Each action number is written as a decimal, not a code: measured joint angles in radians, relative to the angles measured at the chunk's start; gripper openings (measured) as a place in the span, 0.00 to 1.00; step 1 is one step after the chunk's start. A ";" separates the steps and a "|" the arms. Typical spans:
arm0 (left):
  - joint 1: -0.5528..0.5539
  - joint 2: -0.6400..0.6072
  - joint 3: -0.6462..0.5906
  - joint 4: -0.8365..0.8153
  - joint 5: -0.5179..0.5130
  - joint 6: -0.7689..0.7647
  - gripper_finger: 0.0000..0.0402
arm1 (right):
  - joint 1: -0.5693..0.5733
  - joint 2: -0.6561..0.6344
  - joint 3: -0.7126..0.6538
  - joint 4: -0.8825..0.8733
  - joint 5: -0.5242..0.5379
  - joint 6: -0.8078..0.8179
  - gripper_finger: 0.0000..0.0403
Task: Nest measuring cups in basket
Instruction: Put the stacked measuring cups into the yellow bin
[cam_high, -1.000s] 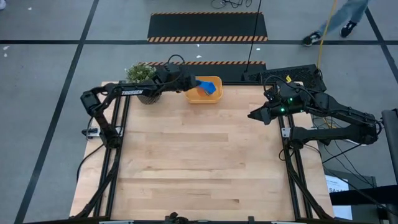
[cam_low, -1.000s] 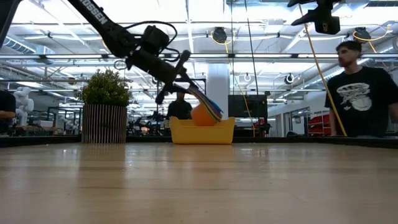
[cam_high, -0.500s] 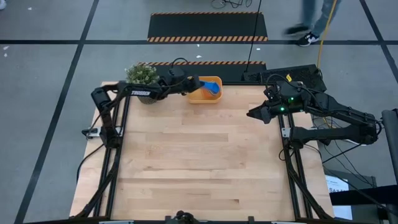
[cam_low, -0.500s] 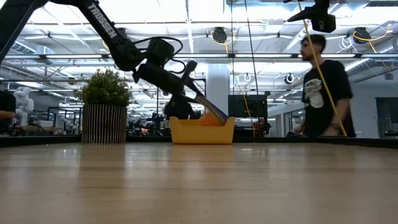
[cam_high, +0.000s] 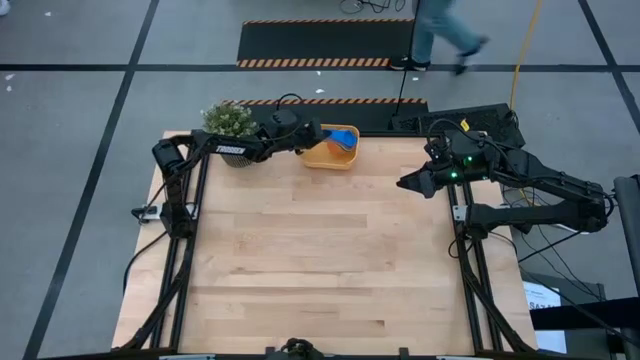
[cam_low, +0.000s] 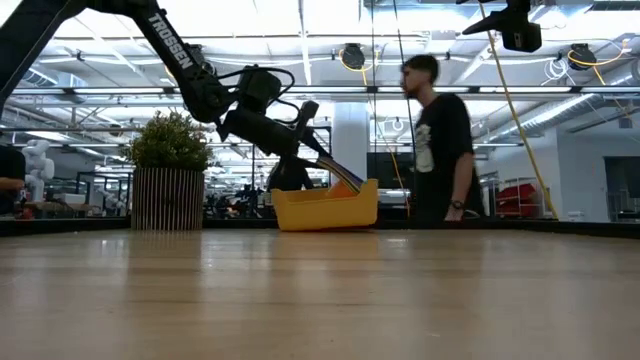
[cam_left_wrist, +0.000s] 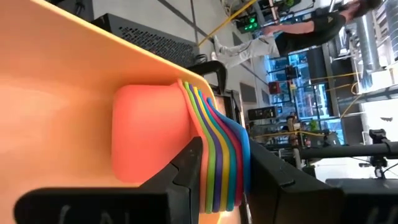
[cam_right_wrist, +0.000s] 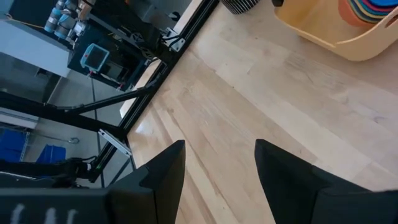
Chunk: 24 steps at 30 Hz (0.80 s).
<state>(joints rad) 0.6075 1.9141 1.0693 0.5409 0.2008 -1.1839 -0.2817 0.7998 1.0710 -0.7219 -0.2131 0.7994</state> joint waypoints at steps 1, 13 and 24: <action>0.000 0.000 -0.003 0.001 0.000 0.000 0.22 | 0.000 0.000 0.000 0.000 0.000 0.000 0.46; -0.010 -0.003 -0.078 0.109 -0.017 -0.069 0.23 | 0.000 0.000 0.000 0.000 0.000 -0.007 0.46; -0.025 0.002 -0.082 -0.008 -0.019 -0.047 0.39 | 0.000 0.000 0.000 0.000 0.000 0.007 0.46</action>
<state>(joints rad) 0.5827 1.9160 0.9871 0.5329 0.1814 -1.2308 -0.2817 0.7998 1.0710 -0.7219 -0.2134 0.8064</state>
